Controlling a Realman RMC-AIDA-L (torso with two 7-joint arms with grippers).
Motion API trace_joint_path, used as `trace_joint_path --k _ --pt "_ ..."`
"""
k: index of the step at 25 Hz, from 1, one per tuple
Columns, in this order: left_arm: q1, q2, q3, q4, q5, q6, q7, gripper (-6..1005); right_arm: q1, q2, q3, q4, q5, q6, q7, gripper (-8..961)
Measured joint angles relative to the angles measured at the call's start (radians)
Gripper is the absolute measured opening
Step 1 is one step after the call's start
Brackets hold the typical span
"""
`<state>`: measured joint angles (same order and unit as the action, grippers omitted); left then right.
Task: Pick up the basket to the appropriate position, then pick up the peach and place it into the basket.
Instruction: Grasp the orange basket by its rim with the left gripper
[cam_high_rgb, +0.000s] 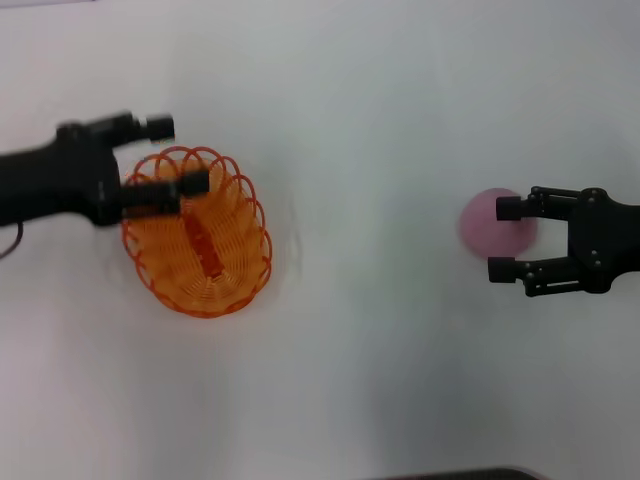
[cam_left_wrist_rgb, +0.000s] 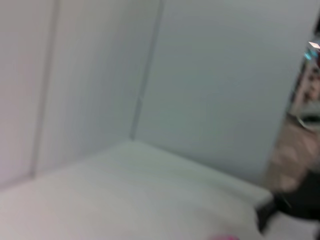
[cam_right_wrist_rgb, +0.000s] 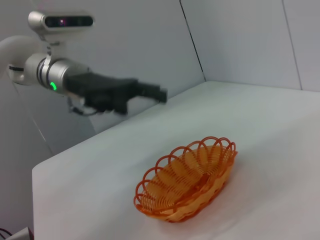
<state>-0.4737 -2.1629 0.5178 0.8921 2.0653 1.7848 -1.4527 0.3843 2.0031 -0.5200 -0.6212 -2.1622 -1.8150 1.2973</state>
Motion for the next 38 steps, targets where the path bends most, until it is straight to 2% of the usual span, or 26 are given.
trace_joint_path --k 9,17,30,33,38 --pt "-0.025 0.0 0.005 -0.147 -0.251 -0.224 0.123 873 0.004 0.008 0.001 0.003 0.002 0.011 -0.014 945" --pt "-0.015 -0.004 0.004 -0.243 -0.43 -0.339 0.243 873 0.013 0.016 0.002 0.002 0.002 0.014 -0.015 945" --pt "-0.016 0.0 0.012 -0.266 -0.451 -0.349 0.26 844 0.021 0.017 0.002 0.006 0.002 0.026 -0.015 944" --pt "-0.016 0.002 0.048 -0.242 -0.444 -0.365 0.226 836 0.021 0.017 0.002 0.006 0.002 0.027 -0.015 944" --pt "-0.016 0.002 0.15 -0.127 -0.367 -0.439 0.061 827 0.021 0.017 0.002 0.006 0.002 0.027 -0.015 944"
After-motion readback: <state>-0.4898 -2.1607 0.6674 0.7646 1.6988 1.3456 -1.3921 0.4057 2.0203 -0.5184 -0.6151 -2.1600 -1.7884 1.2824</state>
